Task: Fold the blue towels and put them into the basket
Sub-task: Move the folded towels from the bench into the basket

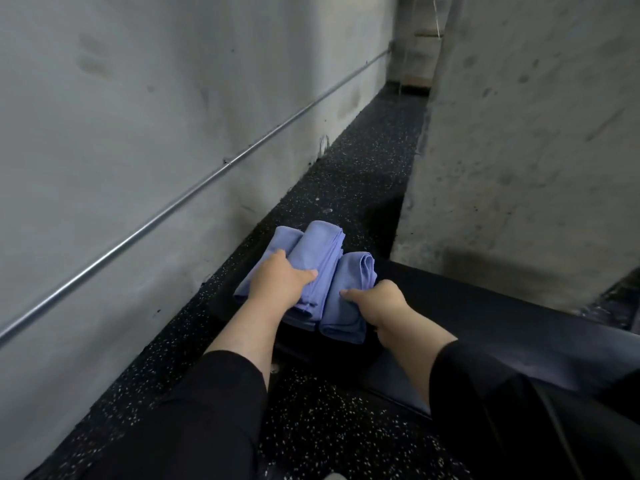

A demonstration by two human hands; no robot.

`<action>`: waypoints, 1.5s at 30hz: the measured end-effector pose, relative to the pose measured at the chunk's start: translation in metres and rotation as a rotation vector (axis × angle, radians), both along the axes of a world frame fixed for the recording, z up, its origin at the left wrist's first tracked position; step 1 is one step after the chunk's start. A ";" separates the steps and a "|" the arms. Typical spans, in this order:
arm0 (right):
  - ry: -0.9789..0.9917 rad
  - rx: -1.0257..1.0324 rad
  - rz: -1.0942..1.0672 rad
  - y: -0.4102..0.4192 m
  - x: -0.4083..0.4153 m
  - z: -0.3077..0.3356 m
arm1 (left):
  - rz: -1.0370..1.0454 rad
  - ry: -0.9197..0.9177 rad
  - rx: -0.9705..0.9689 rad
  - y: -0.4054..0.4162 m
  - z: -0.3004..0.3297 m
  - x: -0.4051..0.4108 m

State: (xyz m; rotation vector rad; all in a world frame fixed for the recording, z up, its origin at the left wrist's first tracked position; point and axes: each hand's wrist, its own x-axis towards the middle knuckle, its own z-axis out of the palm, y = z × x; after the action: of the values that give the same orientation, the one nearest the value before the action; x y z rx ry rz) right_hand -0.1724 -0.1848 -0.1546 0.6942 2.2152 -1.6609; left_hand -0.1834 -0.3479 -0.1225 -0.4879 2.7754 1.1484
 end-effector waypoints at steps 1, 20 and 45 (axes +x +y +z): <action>-0.004 -0.030 -0.023 -0.001 0.001 0.001 | 0.000 -0.011 0.045 0.001 0.000 -0.001; 0.646 0.039 -0.333 0.204 0.144 0.178 | -0.197 0.028 1.073 0.221 0.135 0.091; 0.347 0.302 -0.342 0.474 0.229 0.128 | -0.775 0.089 0.126 0.464 0.132 0.168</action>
State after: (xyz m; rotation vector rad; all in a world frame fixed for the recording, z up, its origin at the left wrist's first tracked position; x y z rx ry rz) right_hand 0.0564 0.2896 -0.0266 0.9695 2.7611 -1.7237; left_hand -0.0154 0.1166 0.0093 0.6165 2.5168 1.1215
